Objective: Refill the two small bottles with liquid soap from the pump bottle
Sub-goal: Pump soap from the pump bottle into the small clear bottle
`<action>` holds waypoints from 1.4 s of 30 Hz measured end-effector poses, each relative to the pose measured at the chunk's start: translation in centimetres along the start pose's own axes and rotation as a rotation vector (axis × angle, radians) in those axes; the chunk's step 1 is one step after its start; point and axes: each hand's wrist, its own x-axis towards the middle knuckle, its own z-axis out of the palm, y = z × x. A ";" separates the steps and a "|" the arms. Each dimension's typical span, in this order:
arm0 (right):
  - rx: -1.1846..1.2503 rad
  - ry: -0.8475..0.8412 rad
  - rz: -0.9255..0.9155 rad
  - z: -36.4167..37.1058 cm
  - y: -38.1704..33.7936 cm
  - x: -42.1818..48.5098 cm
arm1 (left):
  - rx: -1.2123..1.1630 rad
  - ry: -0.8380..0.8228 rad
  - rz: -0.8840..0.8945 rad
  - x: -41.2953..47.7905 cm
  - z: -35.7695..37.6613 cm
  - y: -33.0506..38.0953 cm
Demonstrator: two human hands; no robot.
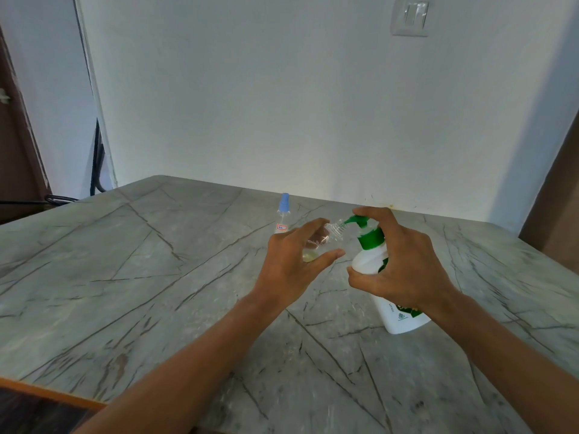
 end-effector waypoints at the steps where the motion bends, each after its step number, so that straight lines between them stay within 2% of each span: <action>1: 0.004 0.003 -0.004 0.0 0.0 0.0 | -0.009 -0.004 0.001 -0.1 0.1 0.0; 14: -0.096 -0.024 0.009 0.0 -0.1 -0.2 | 0.006 0.013 -0.011 0.2 -0.2 0.1; 26: -0.014 0.001 -0.004 -0.1 -0.2 0.1 | 0.010 -0.001 0.004 -0.1 0.0 0.0; 32: -0.025 0.010 -0.001 -0.1 -0.3 -0.1 | 0.007 -0.022 0.010 -0.2 0.0 -0.1; 42: -0.091 -0.010 -0.013 -0.2 -0.5 -0.4 | 0.031 0.032 0.008 0.1 -0.2 0.0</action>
